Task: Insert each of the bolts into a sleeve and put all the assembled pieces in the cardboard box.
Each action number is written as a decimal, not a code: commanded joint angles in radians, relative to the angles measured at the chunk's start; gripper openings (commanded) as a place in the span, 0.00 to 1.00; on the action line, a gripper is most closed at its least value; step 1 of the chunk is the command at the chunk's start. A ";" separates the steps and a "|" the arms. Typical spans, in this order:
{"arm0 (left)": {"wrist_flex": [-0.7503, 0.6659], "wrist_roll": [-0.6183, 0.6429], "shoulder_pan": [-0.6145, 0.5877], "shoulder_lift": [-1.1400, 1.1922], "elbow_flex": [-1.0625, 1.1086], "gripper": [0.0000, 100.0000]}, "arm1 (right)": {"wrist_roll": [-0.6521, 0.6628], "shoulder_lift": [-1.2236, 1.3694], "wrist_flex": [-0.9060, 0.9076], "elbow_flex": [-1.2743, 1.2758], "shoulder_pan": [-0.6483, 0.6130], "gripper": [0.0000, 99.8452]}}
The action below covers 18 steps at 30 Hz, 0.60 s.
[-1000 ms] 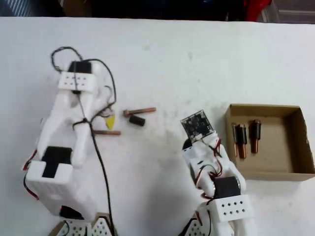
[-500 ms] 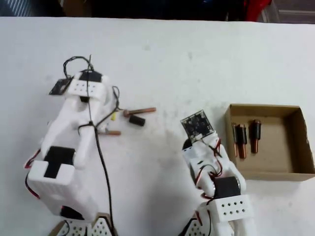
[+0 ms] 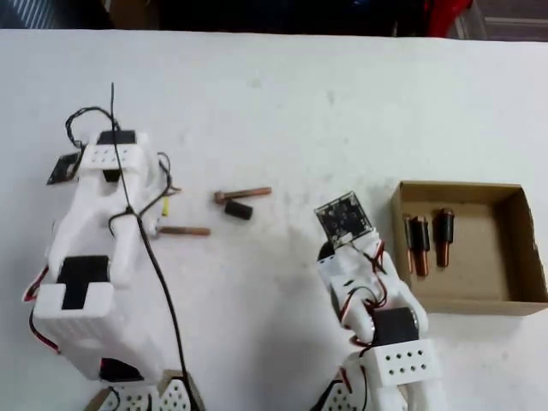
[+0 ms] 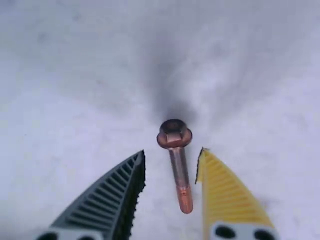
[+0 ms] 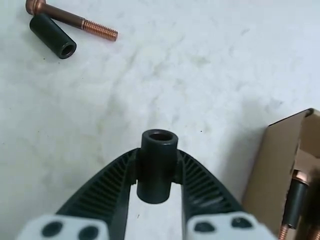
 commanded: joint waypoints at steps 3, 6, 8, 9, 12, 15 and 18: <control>-0.051 0.014 0.033 -0.053 0.008 0.19 | 0.014 -0.005 -0.024 -0.008 0.010 0.02; -0.133 0.014 0.025 -0.016 0.048 0.19 | 0.014 -0.005 -0.024 -0.008 0.010 0.02; -0.152 0.014 0.025 0.015 0.048 0.19 | 0.014 -0.005 -0.024 -0.008 0.010 0.02; -0.152 0.014 0.025 0.025 0.041 0.19 | 0.014 -0.005 -0.024 -0.008 0.010 0.02; -0.143 0.014 0.027 0.056 0.020 0.19 | 0.014 -0.005 -0.024 -0.008 0.010 0.02; -0.144 0.011 0.035 0.084 0.017 0.19 | 0.014 -0.005 -0.024 -0.008 0.010 0.02; -0.150 0.011 0.033 0.110 0.015 0.19 | 0.014 -0.005 -0.024 -0.008 0.010 0.02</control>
